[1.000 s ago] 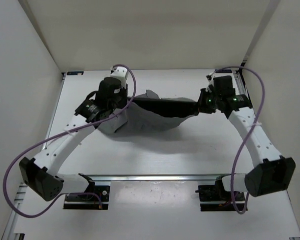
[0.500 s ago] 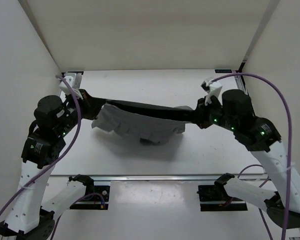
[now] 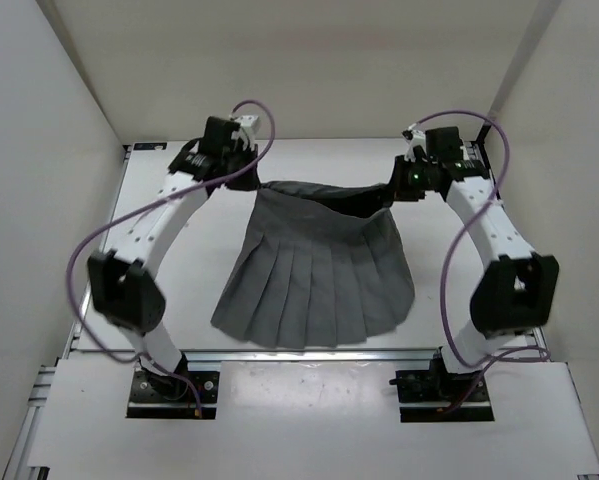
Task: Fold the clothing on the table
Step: Flatten the skirt out
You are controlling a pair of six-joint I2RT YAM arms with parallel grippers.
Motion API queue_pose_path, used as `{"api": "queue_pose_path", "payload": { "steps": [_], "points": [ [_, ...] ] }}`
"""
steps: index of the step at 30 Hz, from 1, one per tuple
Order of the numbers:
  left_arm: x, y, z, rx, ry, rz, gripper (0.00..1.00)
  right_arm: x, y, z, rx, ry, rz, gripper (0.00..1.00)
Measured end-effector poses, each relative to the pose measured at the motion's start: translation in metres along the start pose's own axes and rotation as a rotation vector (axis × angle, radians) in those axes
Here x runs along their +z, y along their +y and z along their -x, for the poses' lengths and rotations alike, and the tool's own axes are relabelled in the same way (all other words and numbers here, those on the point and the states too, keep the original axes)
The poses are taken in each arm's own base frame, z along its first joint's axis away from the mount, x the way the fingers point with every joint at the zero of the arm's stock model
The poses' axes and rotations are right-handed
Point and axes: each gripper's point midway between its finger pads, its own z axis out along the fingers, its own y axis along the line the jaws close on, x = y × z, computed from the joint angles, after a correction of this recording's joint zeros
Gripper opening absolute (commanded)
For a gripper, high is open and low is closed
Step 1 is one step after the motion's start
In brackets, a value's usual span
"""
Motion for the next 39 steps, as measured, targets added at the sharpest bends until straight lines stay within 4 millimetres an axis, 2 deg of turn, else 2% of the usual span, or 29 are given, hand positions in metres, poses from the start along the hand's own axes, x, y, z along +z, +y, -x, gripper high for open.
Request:
{"api": "queue_pose_path", "payload": {
  "steps": [1,3,4,5,7,9,10,12,14,15,16,18,19,20,21,22,23,24,26,27,28,29,31,33,35,36,37,39],
  "points": [
    [0.018,0.002,0.007,0.011,0.024,0.012,0.00,0.011,-0.008,0.007,0.012,0.014,-0.015,0.00],
    [0.045,-0.001,0.040,0.027,0.014,0.014,0.00,0.021,-0.017,0.039,0.006,-0.019,-0.041,0.00],
    [0.054,-0.004,0.064,0.032,-0.036,0.004,0.00,0.019,-0.016,0.061,-0.010,-0.060,-0.051,0.00],
    [0.057,-0.006,0.085,0.027,-0.087,-0.014,0.00,0.012,-0.012,0.092,-0.041,-0.133,-0.059,0.00],
    [0.043,-0.005,0.113,0.006,-0.157,-0.039,0.00,-0.014,0.000,0.140,-0.096,-0.270,-0.075,0.00],
    [0.016,-0.001,0.139,-0.010,-0.235,-0.057,0.00,-0.050,0.017,0.178,-0.156,-0.413,-0.081,0.00],
    [0.000,-0.001,0.151,-0.015,-0.279,-0.073,0.00,-0.068,0.027,0.188,-0.183,-0.469,-0.071,0.00],
    [-0.032,-0.006,0.164,-0.010,-0.342,-0.105,0.00,-0.092,0.046,0.188,-0.221,-0.532,-0.049,0.00],
    [-0.058,-0.012,0.157,0.004,-0.370,-0.119,0.00,-0.105,0.055,0.168,-0.234,-0.545,-0.033,0.00],
    [-0.066,-0.015,0.147,0.010,-0.367,-0.122,0.00,-0.105,0.053,0.151,-0.229,-0.529,-0.029,0.00],
    [-0.069,-0.017,0.131,0.018,-0.354,-0.122,0.00,-0.101,0.049,0.130,-0.215,-0.496,-0.029,0.00],
    [-0.065,-0.021,0.086,0.025,-0.292,-0.120,0.00,-0.081,0.033,0.079,-0.164,-0.410,-0.037,0.00],
    [-0.057,-0.020,0.056,0.023,-0.235,-0.115,0.01,-0.065,0.022,0.044,-0.123,-0.330,-0.047,0.04],
    [-0.044,-0.018,0.018,0.023,-0.173,-0.106,0.15,-0.047,0.010,0.002,-0.072,-0.239,-0.052,0.13],
    [-0.034,-0.015,-0.017,0.021,-0.098,-0.096,0.23,-0.035,0.001,-0.035,-0.025,-0.157,-0.059,0.19],
    [-0.022,-0.011,-0.058,0.014,-0.017,-0.084,0.35,-0.023,-0.008,-0.081,0.032,-0.046,-0.067,0.31],
    [-0.013,-0.003,-0.105,0.002,0.086,-0.060,0.39,-0.019,-0.014,-0.127,0.098,0.075,-0.080,0.41],
    [-0.010,0.004,-0.144,-0.011,0.181,-0.038,0.43,-0.020,-0.017,-0.166,0.161,0.180,-0.095,0.44],
    [-0.016,0.020,-0.212,-0.048,0.339,0.012,0.46,-0.038,-0.017,-0.215,0.254,0.328,-0.133,0.50],
    [-0.025,0.025,-0.233,-0.067,0.384,0.032,0.46,-0.052,-0.013,-0.225,0.284,0.356,-0.149,0.53],
    [-0.035,0.027,-0.243,-0.087,0.395,0.040,0.46,-0.063,-0.009,-0.224,0.295,0.344,-0.158,0.53],
    [-0.043,0.026,-0.241,-0.103,0.373,0.034,0.45,-0.074,-0.005,-0.219,0.293,0.321,-0.165,0.53],
    [-0.056,0.018,-0.214,-0.136,0.249,-0.006,0.43,-0.096,0.006,-0.191,0.282,0.232,-0.162,0.52],
    [-0.062,0.010,-0.184,-0.153,0.140,-0.045,0.41,-0.108,0.012,-0.157,0.266,0.131,-0.149,0.47],
    [-0.059,0.004,-0.157,-0.156,0.078,-0.070,0.40,-0.107,0.013,-0.138,0.255,0.078,-0.143,0.38],
    [-0.052,0.000,-0.146,-0.152,0.067,-0.084,0.36,-0.101,0.012,-0.135,0.254,0.079,-0.142,0.19],
    [-0.035,-0.004,-0.136,-0.149,0.068,-0.099,0.36,-0.087,0.007,-0.137,0.264,0.116,-0.148,0.19],
    [-0.014,-0.010,-0.139,-0.148,0.120,-0.115,0.30,-0.062,-0.003,-0.146,0.290,0.182,-0.164,0.02]
  ]
}}
